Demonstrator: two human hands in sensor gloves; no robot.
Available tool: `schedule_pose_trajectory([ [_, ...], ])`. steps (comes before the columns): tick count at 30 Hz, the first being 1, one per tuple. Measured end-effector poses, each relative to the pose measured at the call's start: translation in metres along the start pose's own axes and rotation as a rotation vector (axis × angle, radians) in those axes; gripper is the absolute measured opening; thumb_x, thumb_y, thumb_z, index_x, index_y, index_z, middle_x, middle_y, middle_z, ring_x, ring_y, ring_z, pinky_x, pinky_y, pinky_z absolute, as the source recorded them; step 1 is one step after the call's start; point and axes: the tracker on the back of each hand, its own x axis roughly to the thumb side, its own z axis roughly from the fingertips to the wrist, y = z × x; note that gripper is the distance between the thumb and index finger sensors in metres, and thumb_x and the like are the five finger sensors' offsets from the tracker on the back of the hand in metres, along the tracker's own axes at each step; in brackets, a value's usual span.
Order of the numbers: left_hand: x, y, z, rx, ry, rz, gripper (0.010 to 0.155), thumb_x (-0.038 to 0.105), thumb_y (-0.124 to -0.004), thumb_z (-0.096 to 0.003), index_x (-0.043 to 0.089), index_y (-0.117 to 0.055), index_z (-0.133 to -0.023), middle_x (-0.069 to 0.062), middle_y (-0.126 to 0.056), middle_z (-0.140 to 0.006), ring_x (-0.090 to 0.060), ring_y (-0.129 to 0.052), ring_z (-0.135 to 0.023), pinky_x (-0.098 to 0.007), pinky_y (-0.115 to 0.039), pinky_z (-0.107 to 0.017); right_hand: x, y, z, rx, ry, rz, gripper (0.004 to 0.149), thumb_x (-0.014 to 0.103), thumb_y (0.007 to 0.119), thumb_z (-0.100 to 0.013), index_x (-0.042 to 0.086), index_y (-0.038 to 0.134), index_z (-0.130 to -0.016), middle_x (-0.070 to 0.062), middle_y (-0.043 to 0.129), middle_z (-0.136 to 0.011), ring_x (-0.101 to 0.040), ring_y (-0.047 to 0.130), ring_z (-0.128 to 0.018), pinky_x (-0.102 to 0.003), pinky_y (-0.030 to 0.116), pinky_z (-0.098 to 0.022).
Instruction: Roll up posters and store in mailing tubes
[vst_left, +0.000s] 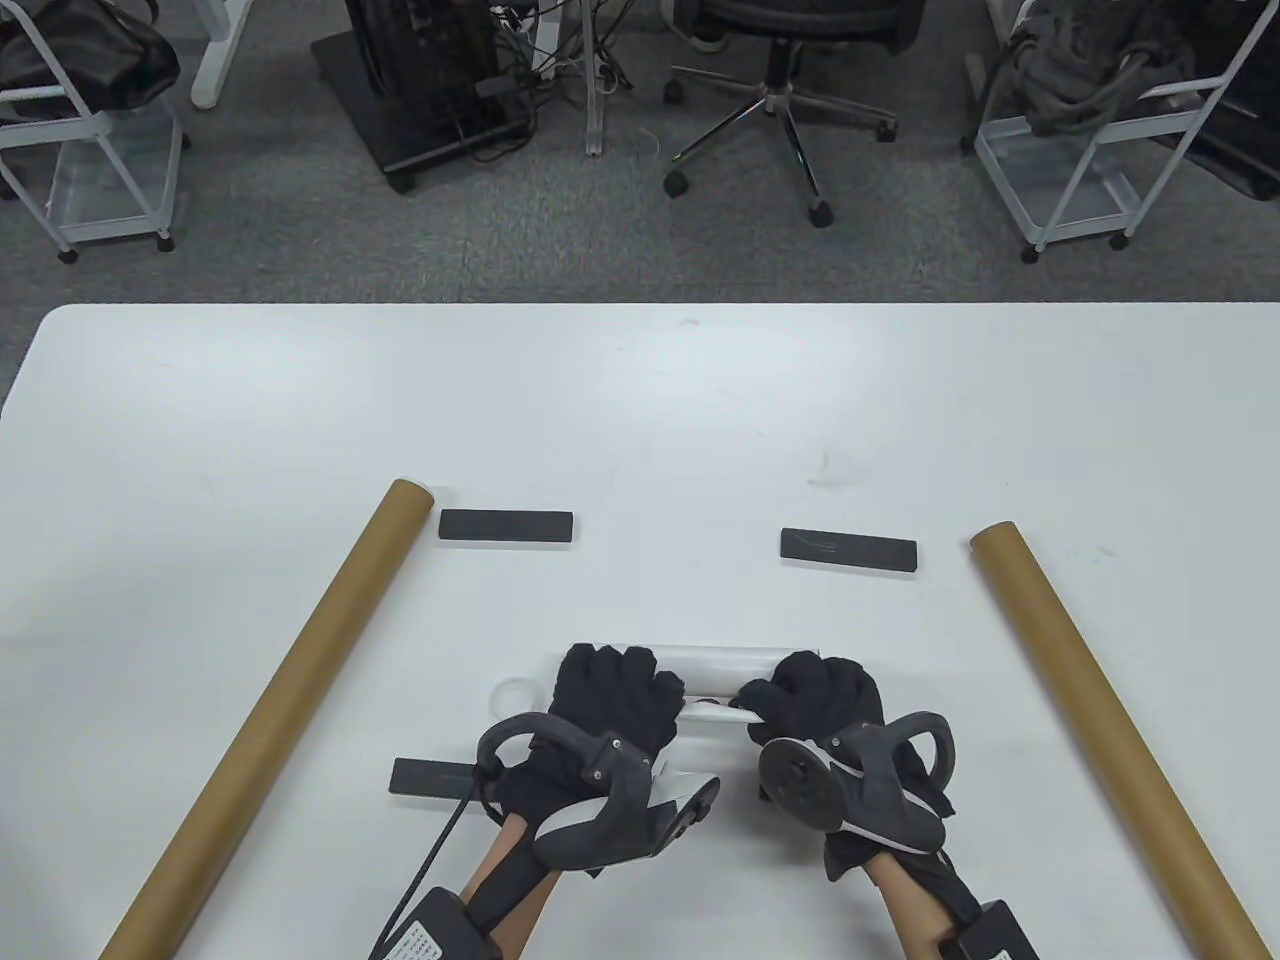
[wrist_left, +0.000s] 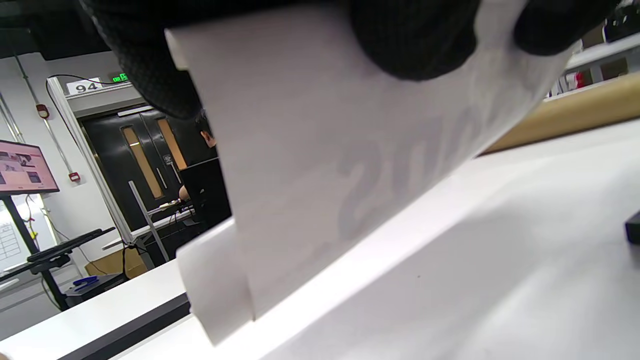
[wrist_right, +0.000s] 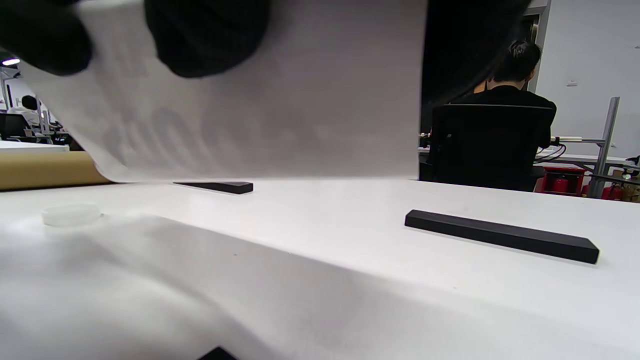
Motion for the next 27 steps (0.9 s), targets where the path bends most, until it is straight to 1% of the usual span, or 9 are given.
schedule_pose_trajectory([
  [3,-0.0043,0.001,0.0017,0.053,-0.001,0.033,0.063,0.044,-0.073,-0.0472,0.032,-0.065,-0.108,0.012,-0.094,-0.079,-0.011,-0.1,-0.063,-0.045,-0.083,-0.072,-0.0013,-0.0018,0.0024,-0.047,0.002,-0.006,0.053,0.035,0.074,-0.045,0.021,0.069,-0.097,0.0,0.084,-0.075,-0.029,0.091,-0.064,-0.061,0.071,-0.066],
  [6,-0.0072,0.0024,0.0029,0.079,0.011,0.041,0.05,0.044,-0.075,-0.0458,0.035,-0.078,-0.095,0.014,-0.097,-0.077,-0.009,-0.104,-0.061,-0.043,-0.084,-0.071,-0.0012,-0.0041,0.0034,-0.103,0.003,0.031,0.051,0.037,0.078,-0.042,0.023,0.075,-0.091,0.005,0.091,-0.074,-0.024,0.097,-0.063,-0.056,0.076,-0.065],
  [10,-0.0072,0.0022,0.0027,0.08,0.022,0.003,0.046,0.042,-0.07,-0.0485,0.037,-0.078,-0.093,0.015,-0.097,-0.078,-0.01,-0.104,-0.063,-0.043,-0.082,-0.072,0.0004,-0.0027,0.0021,-0.088,-0.002,0.051,0.049,0.035,0.077,-0.043,0.022,0.076,-0.09,0.005,0.095,-0.075,-0.022,0.102,-0.063,-0.053,0.079,-0.064],
  [16,-0.0065,0.0029,0.0025,0.083,-0.012,0.026,0.046,0.036,-0.051,-0.0553,0.033,-0.07,-0.098,0.009,-0.09,-0.074,-0.015,-0.093,-0.054,-0.05,-0.077,-0.072,-0.0006,0.0048,-0.0004,0.067,0.011,-0.062,0.048,0.023,0.062,-0.054,0.014,0.058,-0.101,-0.01,0.077,-0.085,-0.036,0.084,-0.066,-0.067,0.066,-0.065],
  [18,-0.0085,0.0047,0.0026,0.062,-0.038,0.078,0.052,0.048,-0.047,-0.053,0.031,-0.068,-0.098,0.009,-0.087,-0.071,-0.015,-0.09,-0.052,-0.051,-0.076,-0.071,-0.0021,0.0028,-0.0001,0.081,-0.005,-0.064,0.048,0.025,0.059,-0.056,0.013,0.052,-0.103,-0.011,0.071,-0.086,-0.037,0.079,-0.066,-0.07,0.062,-0.066],
  [20,-0.0077,0.0054,0.0022,0.04,-0.049,0.065,0.06,0.061,-0.059,-0.0444,0.032,-0.069,-0.095,0.01,-0.086,-0.069,-0.014,-0.089,-0.05,-0.05,-0.078,-0.07,-0.0016,0.0007,0.0006,0.075,-0.015,-0.026,0.058,0.04,0.066,-0.053,0.016,0.05,-0.103,-0.009,0.069,-0.085,-0.035,0.078,-0.064,-0.069,0.062,-0.066],
  [23,-0.0036,0.004,0.0015,0.033,-0.053,-0.029,0.05,0.058,-0.081,-0.039,0.037,-0.075,-0.084,0.015,-0.088,-0.059,-0.01,-0.091,-0.044,-0.045,-0.084,-0.067,0.0001,-0.0004,0.0018,-0.003,-0.011,0.009,0.051,0.043,0.072,-0.047,0.023,0.063,-0.094,-0.001,0.078,-0.074,-0.028,0.084,-0.055,-0.064,0.07,-0.065],
  [25,-0.0014,0.0023,0.0003,0.012,-0.036,-0.041,0.039,0.052,-0.084,-0.0406,0.038,-0.08,-0.077,0.015,-0.09,-0.054,-0.01,-0.092,-0.04,-0.045,-0.085,-0.066,0.0018,-0.0006,0.0014,0.012,-0.019,-0.013,0.042,0.041,0.073,-0.047,0.025,0.072,-0.086,0.001,0.083,-0.067,-0.027,0.087,-0.051,-0.062,0.073,-0.064],
  [27,-0.0013,0.0016,0.0014,0.024,-0.034,-0.063,0.037,0.051,-0.08,-0.0444,0.039,-0.08,-0.079,0.014,-0.092,-0.059,-0.012,-0.094,-0.046,-0.046,-0.082,-0.07,0.0031,0.0006,0.0014,0.013,-0.025,0.006,0.039,0.04,0.072,-0.049,0.026,0.077,-0.084,0.0,0.085,-0.066,-0.029,0.088,-0.051,-0.063,0.073,-0.064],
])
